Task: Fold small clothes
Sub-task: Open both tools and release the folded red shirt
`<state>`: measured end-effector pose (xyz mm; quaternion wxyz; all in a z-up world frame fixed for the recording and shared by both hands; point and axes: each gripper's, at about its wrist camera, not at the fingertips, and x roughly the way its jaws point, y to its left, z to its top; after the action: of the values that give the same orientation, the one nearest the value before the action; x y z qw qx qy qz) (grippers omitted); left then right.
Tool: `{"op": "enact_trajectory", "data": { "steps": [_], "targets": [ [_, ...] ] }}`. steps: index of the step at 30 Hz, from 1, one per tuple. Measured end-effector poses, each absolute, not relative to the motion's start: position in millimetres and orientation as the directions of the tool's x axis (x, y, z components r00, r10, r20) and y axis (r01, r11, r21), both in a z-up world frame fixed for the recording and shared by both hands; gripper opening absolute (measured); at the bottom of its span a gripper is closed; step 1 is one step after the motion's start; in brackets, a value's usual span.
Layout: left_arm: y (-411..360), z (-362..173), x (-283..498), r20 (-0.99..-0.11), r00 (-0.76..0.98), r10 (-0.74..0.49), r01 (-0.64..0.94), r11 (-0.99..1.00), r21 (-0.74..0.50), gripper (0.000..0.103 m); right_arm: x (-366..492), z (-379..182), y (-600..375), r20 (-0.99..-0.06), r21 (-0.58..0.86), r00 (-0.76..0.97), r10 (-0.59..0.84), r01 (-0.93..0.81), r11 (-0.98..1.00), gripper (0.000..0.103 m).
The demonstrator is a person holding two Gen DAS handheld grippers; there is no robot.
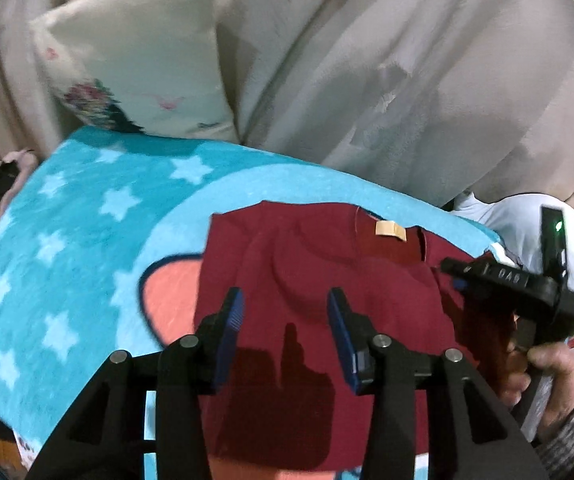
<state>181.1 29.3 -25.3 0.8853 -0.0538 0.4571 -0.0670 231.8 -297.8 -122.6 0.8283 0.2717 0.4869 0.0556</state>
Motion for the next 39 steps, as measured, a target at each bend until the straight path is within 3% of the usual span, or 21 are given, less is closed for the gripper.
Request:
{"op": "enact_trajectory", "data": {
  "steps": [3,9,10,11,13,14,18,20,21,27,30,39],
  "targets": [
    [31,-24,155,-0.795,0.596,-0.113,0.026,0.992,-0.122,0.042,213,-100,-300,-0.774,0.414,0.573,0.267,0.139,0.9,0.054],
    [39,-33,116,-0.811,0.579,-0.08,-0.057,0.989,-0.137,0.042,169,-107,-317,-0.787,0.411,0.545,0.289,0.115,0.904,0.054],
    [40,-34,111,-0.813,0.577,-0.079,-0.061,0.988,-0.139,0.042,164,-117,-324,-0.793,0.422,0.532,0.297,0.127,0.898,0.051],
    [40,-33,105,-0.813,0.577,-0.073,-0.064,0.989,-0.134,0.042,161,-122,-332,-0.784,0.44,0.539,0.309,0.132,0.888,0.034],
    [41,-32,95,-0.81,0.583,-0.058,-0.071,0.99,-0.122,0.042,157,-125,-348,-0.779,0.459,0.545,0.31,0.16,0.874,0.016],
    [43,-31,90,-0.809,0.586,-0.053,-0.077,0.99,-0.12,0.042,155,-125,-357,-0.776,0.477,0.549,0.309,0.192,0.858,0.015],
    [60,-33,78,-0.81,0.584,-0.044,-0.121,0.983,-0.141,0.042,148,-110,-370,-0.79,0.426,0.573,0.219,0.256,0.867,0.02],
    [72,-37,74,-0.814,0.579,-0.049,-0.152,0.974,-0.167,0.043,142,-97,-368,-0.803,0.354,0.579,0.137,0.28,0.892,0.039],
    [77,-40,73,-0.817,0.574,-0.052,-0.169,0.969,-0.18,0.044,139,-92,-367,-0.796,0.348,0.592,0.128,0.273,0.897,0.039],
    [93,-59,84,-0.834,0.544,-0.099,-0.211,0.945,-0.25,0.044,127,-54,-321,-0.754,0.361,0.619,0.219,0.113,0.926,0.039],
    [92,-65,95,-0.834,0.536,-0.128,-0.195,0.943,-0.27,0.044,131,-43,-278,-0.749,0.369,0.588,0.304,-0.011,0.929,0.045],
    [112,-91,128,-0.846,0.496,-0.196,-0.205,0.921,-0.333,0.049,181,-65,-145,-0.781,0.457,0.383,0.493,-0.188,0.869,0.047]
  ]
}}
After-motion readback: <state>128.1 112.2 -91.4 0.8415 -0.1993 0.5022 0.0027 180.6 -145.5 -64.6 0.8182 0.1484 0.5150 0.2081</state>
